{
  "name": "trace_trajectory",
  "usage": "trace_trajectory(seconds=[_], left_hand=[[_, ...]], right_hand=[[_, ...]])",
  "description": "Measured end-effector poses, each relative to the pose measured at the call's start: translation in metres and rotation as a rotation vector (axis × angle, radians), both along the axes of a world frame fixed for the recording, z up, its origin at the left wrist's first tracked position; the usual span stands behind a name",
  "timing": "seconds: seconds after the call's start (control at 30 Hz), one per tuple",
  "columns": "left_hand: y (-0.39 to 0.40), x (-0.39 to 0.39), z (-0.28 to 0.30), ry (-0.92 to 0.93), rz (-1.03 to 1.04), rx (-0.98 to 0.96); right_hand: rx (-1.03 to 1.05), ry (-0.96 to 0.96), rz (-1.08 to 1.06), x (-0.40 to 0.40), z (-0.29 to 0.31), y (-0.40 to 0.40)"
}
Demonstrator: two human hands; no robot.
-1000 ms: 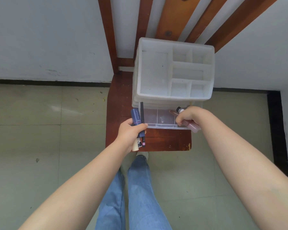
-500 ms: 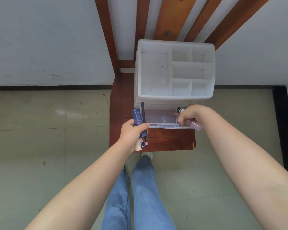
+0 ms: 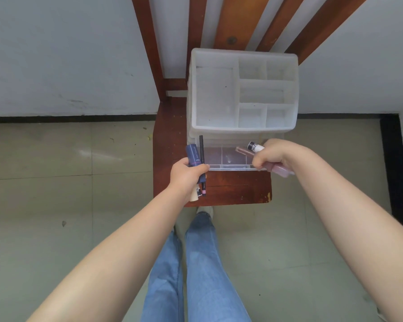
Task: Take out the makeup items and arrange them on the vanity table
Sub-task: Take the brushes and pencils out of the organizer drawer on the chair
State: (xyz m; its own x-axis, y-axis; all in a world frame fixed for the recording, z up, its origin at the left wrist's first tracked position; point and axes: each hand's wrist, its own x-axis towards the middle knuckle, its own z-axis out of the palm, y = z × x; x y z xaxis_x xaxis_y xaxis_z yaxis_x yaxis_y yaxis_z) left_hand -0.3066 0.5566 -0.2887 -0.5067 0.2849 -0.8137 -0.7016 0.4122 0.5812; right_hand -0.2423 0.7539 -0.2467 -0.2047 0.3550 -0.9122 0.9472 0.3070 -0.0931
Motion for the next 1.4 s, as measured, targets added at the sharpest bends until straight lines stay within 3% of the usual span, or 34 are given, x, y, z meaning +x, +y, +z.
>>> trace_trajectory(seconds=[0.13, 0.33, 0.57, 0.77, 1.0, 1.13, 1.27, 1.4], left_hand=[[0.006, 0.003, 0.010, 0.059, -0.029, -0.055], [0.004, -0.007, 0.022, 0.119, -0.195, -0.010], [-0.005, -0.021, 0.022, 0.241, -0.323, -0.036], [-0.027, -0.020, 0.023, 0.337, -0.410, -0.061], [-0.038, -0.018, 0.023, 0.337, -0.334, -0.107], [-0.036, -0.016, 0.037, 0.383, -0.349, -0.151], [-0.013, -0.020, 0.068, 0.513, -0.584, -0.202], [0.034, -0.030, 0.106, 0.837, -1.024, -0.231]], right_hand=[[0.052, 0.160, 0.054, 0.030, 0.020, -0.025], [0.193, 0.261, 0.807, 0.082, -0.001, -0.072], [0.396, 0.363, 1.134, 0.053, -0.041, -0.040], [0.619, 0.366, 1.133, 0.025, -0.040, -0.026], [0.834, 0.149, 1.225, 0.024, -0.032, -0.037], [0.626, 0.186, 1.172, 0.030, -0.032, -0.039], [0.585, 0.274, 1.094, 0.052, -0.002, -0.039], [0.740, 0.291, 1.109, 0.080, 0.049, -0.028]])
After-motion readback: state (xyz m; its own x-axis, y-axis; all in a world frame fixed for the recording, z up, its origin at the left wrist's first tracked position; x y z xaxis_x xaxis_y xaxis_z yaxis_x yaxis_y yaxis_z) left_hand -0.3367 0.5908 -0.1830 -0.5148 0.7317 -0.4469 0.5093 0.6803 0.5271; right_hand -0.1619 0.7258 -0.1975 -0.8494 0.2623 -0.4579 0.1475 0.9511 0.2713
